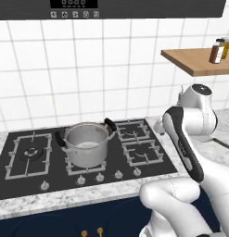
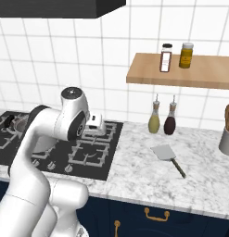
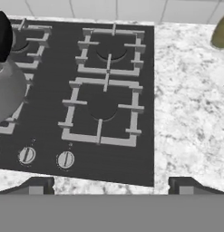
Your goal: Put the lime and carrot in the pot. Retrieve the spatula and lightly stir the vegetables in the pot.
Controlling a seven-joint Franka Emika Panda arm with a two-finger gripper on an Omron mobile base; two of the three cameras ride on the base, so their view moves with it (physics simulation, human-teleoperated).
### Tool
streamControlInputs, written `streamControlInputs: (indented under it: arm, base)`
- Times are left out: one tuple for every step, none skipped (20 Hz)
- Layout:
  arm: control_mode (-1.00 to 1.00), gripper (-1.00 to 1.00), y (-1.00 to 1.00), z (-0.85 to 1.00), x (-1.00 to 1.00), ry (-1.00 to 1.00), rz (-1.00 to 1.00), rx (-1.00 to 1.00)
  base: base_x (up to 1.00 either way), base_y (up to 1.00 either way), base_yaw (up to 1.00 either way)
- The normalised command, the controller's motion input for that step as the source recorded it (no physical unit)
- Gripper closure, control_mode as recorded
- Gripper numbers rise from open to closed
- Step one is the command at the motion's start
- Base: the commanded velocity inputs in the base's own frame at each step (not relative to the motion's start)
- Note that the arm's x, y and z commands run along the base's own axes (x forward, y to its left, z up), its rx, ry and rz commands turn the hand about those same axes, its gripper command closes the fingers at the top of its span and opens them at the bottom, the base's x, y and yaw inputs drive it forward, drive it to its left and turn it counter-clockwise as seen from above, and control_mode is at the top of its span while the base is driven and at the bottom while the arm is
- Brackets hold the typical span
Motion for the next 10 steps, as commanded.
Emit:
streamControlInputs:
  arm:
    - [-1.00, -1.00, -0.99, 0.00, -0.08, 0.09, 0.00, -0.11]
    - [-1.00, -1.00, -0.99, 0.00, -0.12, 0.09, 0.00, -0.15]
    - [-1.00, -1.00, -1.00, 0.00, -0.19, 0.02, 0.00, -0.15]
    - [-1.00, -1.00, -1.00, -0.01, -0.21, 0.00, 0.00, -0.11]
    - [-1.00, -1.00, -1.00, -0.04, -0.19, 0.00, 0.00, -0.10]
    - [-1.00, -1.00, -1.00, 0.00, -0.15, 0.08, 0.00, -0.06]
    - [-1.00, -1.00, -1.00, 0.00, -0.09, 0.05, 0.00, -0.03]
    - [-1.00, -1.00, -1.00, 0.00, 0.00, 0.07, 0.00, -0.03]
    - [-1.00, -1.00, -1.00, 0.00, -0.01, 0.06, 0.00, -0.04]
    - [-1.00, -1.00, -0.96, 0.00, 0.00, 0.07, 0.00, -0.06]
  base:
    - [0.00, 0.00, 0.00]
    - [0.00, 0.00, 0.00]
    - [0.00, 0.00, 0.00]
    - [0.00, 0.00, 0.00]
    - [0.00, 0.00, 0.00]
    - [0.00, 0.00, 0.00]
    - [0.00, 0.00, 0.00]
    - [0.00, 0.00, 0.00]
    - [0.00, 0.00, 0.00]
    - [0.00, 0.00, 0.00]
